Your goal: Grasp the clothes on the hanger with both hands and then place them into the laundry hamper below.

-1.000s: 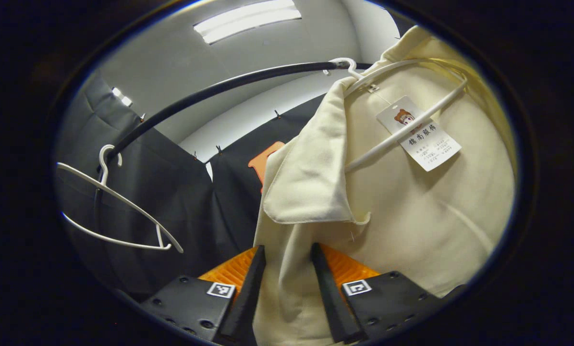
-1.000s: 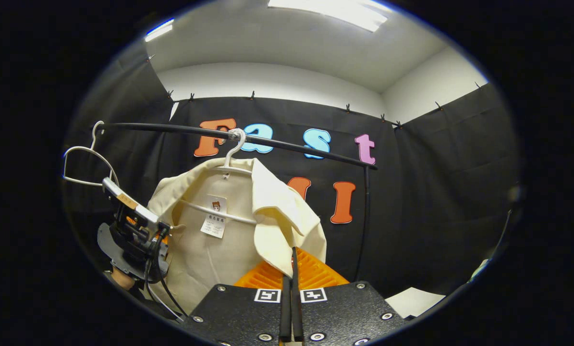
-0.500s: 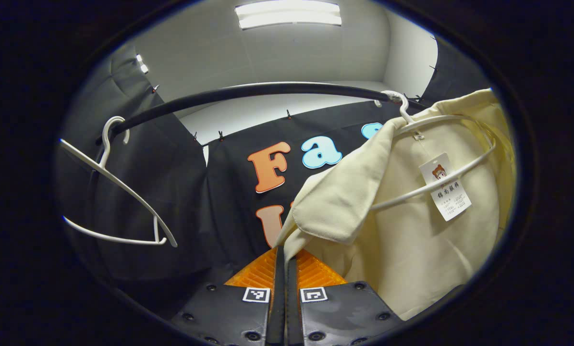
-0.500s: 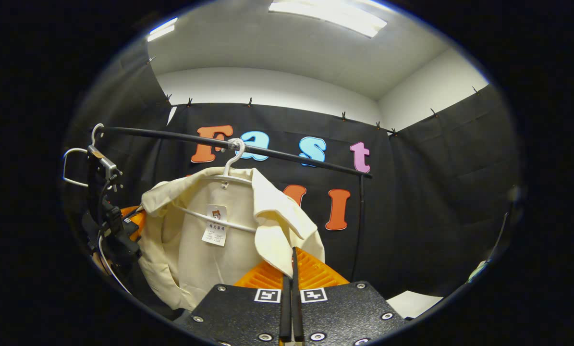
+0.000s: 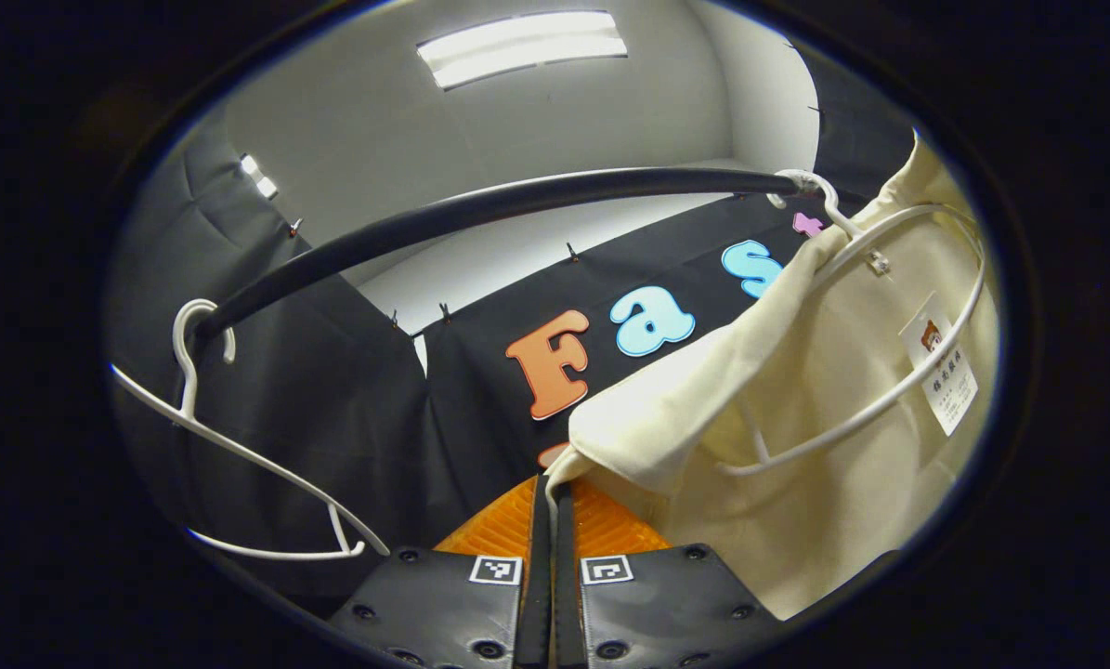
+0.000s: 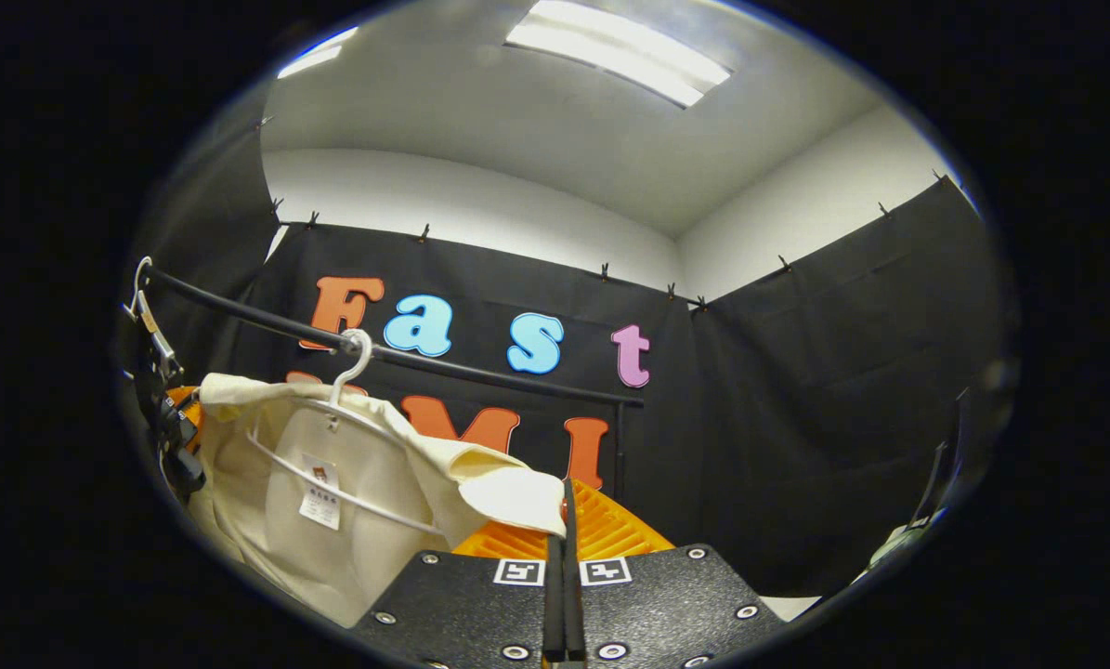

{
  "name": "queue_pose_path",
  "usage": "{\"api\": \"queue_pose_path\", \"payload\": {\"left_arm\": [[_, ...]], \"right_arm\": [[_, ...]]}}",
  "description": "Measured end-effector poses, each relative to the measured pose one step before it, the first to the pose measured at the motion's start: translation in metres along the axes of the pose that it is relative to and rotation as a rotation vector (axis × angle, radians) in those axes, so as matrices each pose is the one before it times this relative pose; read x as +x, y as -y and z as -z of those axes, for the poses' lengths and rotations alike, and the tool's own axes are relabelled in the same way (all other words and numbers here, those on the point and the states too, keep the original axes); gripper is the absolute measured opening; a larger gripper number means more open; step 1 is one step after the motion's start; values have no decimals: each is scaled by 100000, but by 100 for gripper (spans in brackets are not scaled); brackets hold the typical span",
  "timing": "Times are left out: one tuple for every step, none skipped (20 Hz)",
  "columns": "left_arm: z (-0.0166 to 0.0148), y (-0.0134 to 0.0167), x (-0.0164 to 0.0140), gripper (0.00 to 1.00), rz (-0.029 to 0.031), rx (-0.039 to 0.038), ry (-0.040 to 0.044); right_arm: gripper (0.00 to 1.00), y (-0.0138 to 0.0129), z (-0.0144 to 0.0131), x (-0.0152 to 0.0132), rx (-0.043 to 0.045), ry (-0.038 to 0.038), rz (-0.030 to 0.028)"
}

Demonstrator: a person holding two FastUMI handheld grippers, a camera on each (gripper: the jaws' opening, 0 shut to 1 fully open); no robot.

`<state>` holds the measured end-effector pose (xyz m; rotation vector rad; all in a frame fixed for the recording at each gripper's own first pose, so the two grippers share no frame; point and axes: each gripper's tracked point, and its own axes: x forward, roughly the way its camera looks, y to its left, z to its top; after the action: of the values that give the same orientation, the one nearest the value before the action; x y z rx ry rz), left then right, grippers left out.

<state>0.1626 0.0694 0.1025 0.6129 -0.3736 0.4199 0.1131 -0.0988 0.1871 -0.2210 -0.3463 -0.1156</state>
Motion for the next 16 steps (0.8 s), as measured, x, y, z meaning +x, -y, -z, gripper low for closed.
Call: {"api": "queue_pose_path", "payload": {"left_arm": [[-227, 93, 533, 9, -225, 168, 1013], [7, 184, 564, 9, -32, 40, 782], [116, 20, 486, 9, -108, 62, 604], [-69, 149, 395, 9, -198, 214, 745], [-137, -10, 498, 9, -823, 414, 1162], [-163, 13, 335, 9, -1031, 304, 763], [-129, 60, 70, 9, -335, -489, 444], [18, 316, 54, 9, 380, -926, -237], [174, 314, 6, 9, 880, -863, -326], [185, 344, 128, 9, 846, -261, -299], [132, 422, 235, 9, 881, 98, -282], [269, 256, 248, 9, 539, 154, -303], [347, 251, 165, 9, 287, 339, -707], [457, -18, 239, 9, -668, 1196, -1126], [642, -188, 244, 9, -937, 1063, -1197], [513, -95, 272, 9, -595, -97, -682]], "right_arm": [[0, 624, -773, 1189, -686, 2125, 1093], [0, 407, -529, 1256, -743, 1627, 521], [0, 345, -300, 1244, -580, 1127, 297], [0, 267, -202, 1347, -353, 1143, 25], [0, 109, 43, 1546, -431, 468, -678], [0, -37, 107, 1325, -222, 681, -1010], [0, 136, 409, 1451, -103, 370, -1050], [0, 186, 838, 1225, 118, -840, -695], [0, 208, 1431, 1338, 795, -2093, -910], [0, 117, 1690, 755, 1528, -3122, -167], [0, 45, 1801, 331, 1012, -3249, 79], [0, -175, 1614, -47, 271, -2080, 77], [0, -318, 1591, -233, -230, -2099, -103], [0, -678, 1771, -515, 55, -2488, -941], [0, -1014, 1531, -729, 978, -2236, -1792], [0, -872, 1149, -941, 1170, -1095, -1586]]}}
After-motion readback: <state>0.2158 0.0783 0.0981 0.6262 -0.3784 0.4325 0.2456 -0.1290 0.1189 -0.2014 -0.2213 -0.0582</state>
